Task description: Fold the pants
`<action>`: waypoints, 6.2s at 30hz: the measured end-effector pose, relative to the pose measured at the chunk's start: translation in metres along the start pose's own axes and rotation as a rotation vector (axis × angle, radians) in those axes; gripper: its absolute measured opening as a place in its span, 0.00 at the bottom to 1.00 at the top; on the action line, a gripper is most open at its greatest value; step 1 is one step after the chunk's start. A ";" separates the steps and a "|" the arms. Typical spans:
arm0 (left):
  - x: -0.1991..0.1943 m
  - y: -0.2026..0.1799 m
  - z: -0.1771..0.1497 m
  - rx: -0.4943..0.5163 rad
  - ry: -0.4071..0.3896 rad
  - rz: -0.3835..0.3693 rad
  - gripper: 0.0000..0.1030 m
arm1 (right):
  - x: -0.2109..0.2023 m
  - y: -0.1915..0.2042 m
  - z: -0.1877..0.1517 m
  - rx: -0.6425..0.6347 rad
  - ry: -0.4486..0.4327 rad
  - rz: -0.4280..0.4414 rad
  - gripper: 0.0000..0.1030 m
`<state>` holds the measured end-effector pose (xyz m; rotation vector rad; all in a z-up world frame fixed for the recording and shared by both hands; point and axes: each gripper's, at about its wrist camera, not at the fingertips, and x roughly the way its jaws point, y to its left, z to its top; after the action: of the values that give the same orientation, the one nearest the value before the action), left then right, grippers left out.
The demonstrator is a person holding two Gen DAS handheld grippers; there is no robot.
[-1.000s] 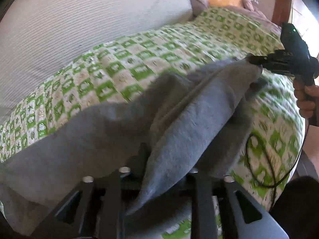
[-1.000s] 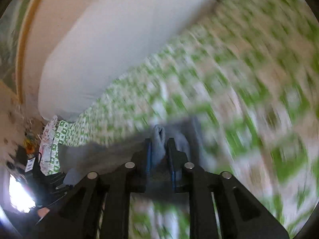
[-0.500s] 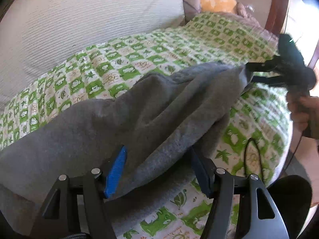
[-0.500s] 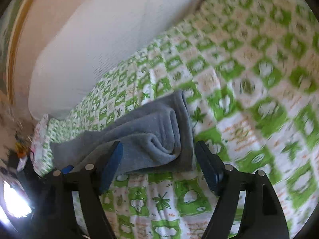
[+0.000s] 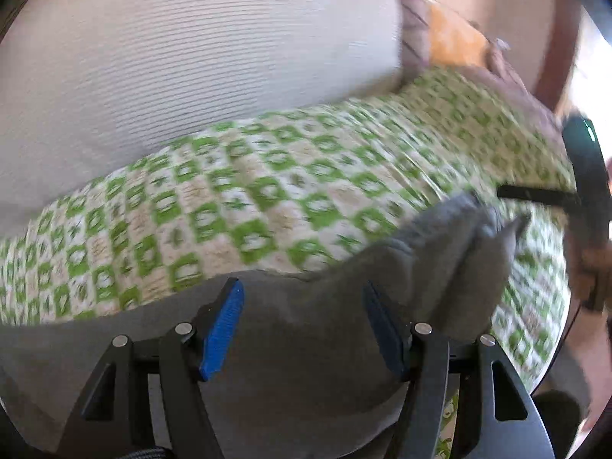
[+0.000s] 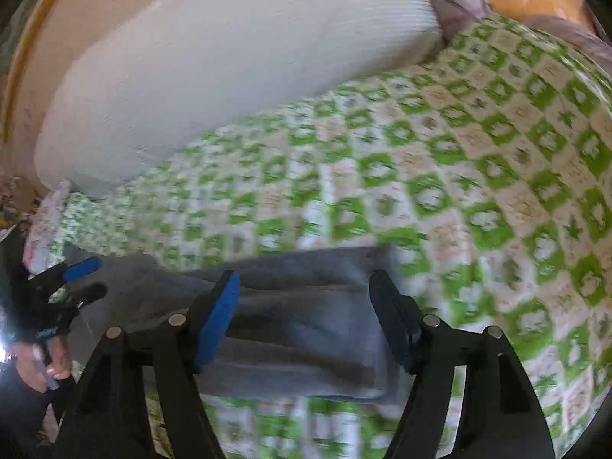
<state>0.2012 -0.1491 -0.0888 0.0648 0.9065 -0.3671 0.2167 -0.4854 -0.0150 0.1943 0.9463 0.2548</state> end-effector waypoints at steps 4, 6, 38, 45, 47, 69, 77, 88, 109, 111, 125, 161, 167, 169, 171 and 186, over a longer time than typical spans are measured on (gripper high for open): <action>-0.026 0.050 -0.022 -0.089 -0.011 0.049 0.63 | 0.003 0.048 -0.004 -0.056 0.005 0.092 0.69; -0.039 0.075 -0.034 -0.132 -0.011 0.060 0.63 | 0.009 0.079 -0.008 -0.083 0.015 0.139 0.69; -0.080 0.321 -0.092 0.642 0.248 0.342 0.74 | 0.144 0.444 -0.095 -0.666 0.266 0.172 0.69; -0.039 0.360 -0.073 0.622 0.292 0.401 0.73 | 0.183 0.460 -0.111 -0.775 0.283 0.035 0.69; -0.032 0.362 -0.075 0.624 0.308 0.401 0.63 | 0.192 0.457 -0.110 -0.768 0.294 0.017 0.62; -0.188 0.294 -0.139 0.393 0.169 0.218 0.03 | 0.094 0.428 -0.108 -0.704 0.223 0.189 0.04; -0.188 0.267 -0.198 0.309 0.209 0.127 0.03 | 0.092 0.414 -0.148 -0.737 0.290 0.212 0.04; -0.161 0.279 -0.243 0.160 0.262 0.100 0.03 | 0.114 0.400 -0.187 -0.704 0.379 0.213 0.04; -0.192 0.210 -0.182 0.151 0.132 -0.108 0.65 | 0.029 0.308 -0.164 -0.307 0.207 0.307 0.63; -0.177 0.190 -0.163 0.154 0.104 -0.144 0.65 | 0.017 0.282 -0.153 -0.236 0.169 0.277 0.63; -0.076 0.018 -0.030 0.341 0.079 -0.367 0.67 | -0.067 0.071 -0.099 0.216 -0.091 -0.009 0.63; 0.086 -0.040 0.044 0.475 0.352 -0.383 0.15 | 0.016 -0.024 0.018 0.074 -0.027 -0.161 0.07; 0.109 -0.025 0.039 0.396 0.401 -0.274 0.39 | 0.044 -0.031 0.000 0.100 0.076 -0.206 0.25; 0.092 -0.020 0.046 0.377 0.352 -0.289 0.44 | 0.021 -0.034 -0.006 0.130 0.033 -0.207 0.59; 0.068 -0.015 0.053 0.365 0.296 -0.302 0.48 | -0.005 -0.037 -0.014 0.155 -0.023 -0.212 0.71; 0.053 -0.105 -0.009 0.525 0.289 -0.333 0.56 | 0.002 -0.052 -0.065 0.255 0.028 -0.169 0.42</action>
<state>0.1882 -0.2600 -0.1252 0.4624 1.0882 -0.9190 0.1711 -0.5313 -0.0683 0.3436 1.0158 -0.0202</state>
